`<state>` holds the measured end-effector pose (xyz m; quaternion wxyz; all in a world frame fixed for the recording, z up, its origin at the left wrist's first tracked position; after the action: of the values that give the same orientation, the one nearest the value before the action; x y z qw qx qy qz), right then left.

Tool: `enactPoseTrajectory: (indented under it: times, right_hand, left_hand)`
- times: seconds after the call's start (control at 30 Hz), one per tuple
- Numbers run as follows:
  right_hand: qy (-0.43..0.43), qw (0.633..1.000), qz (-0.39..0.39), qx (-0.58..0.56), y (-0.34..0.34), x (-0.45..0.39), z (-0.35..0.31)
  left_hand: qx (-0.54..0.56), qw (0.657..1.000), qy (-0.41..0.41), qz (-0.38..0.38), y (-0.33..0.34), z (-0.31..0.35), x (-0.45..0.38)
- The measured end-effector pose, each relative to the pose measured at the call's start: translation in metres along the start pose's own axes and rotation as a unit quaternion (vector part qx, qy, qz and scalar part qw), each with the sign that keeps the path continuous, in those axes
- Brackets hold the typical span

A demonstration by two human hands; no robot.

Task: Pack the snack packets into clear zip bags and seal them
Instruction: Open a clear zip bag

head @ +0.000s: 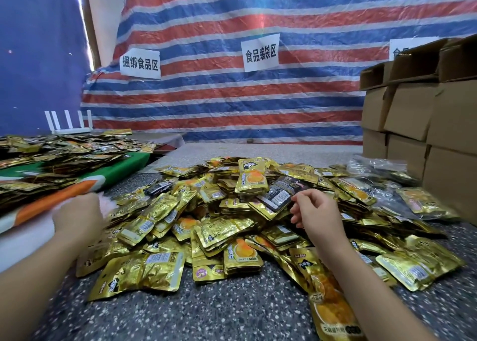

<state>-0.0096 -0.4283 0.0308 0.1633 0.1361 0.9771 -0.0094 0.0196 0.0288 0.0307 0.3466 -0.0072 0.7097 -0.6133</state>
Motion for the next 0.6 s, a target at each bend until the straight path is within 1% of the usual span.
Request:
enactPoseTrajectory:
  times: [0.07,0.13,0.2,0.3,0.37,0.43,0.5,0.6]
  right_hand:
    - [-0.003,1.0,0.008,-0.004,-0.001,0.001,0.0]
    - [-0.004,1.0,0.016,-0.011,-0.003,0.003,-0.001]
    - [-0.004,1.0,0.016,-0.023,-0.004,0.003,-0.003]
    - [0.012,0.999,0.001,-0.053,-0.003,0.004,-0.007]
    - [0.039,0.996,-0.027,-0.071,0.0,0.006,-0.007]
    - [0.077,0.991,-0.059,-0.095,0.005,0.008,-0.005]
    - [0.121,0.98,-0.082,-0.138,0.011,0.01,-0.003]
    - [0.154,0.969,-0.09,-0.173,0.015,0.012,-0.001]
  left_hand:
    - [0.07,0.996,0.003,0.063,-0.023,0.014,-0.005]
    - [0.197,0.972,0.01,0.132,-0.056,0.04,-0.004]
    - [0.308,0.93,0.044,0.198,-0.092,0.074,0.007]
    - [0.439,0.855,0.128,0.243,-0.133,0.131,0.05]
    - [0.489,0.813,0.179,0.26,-0.147,0.162,0.086]
    - [0.512,0.787,0.231,0.256,-0.147,0.187,0.118]
    - [0.531,0.773,0.267,0.222,-0.137,0.204,0.146]
    - [0.534,0.768,0.305,0.176,-0.115,0.215,0.174]
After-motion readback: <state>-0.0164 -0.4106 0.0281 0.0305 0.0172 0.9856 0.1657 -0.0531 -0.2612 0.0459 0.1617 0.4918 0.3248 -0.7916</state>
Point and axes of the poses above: each hand's wrist, its own x-axis away from the middle knuckle, its own y-axis out of the palm, z = x × y, the point moved 4 cm from there along -x, towards the middle knuckle, and after that the axes turned 7 degrees about -x, right-handed, at the moved point
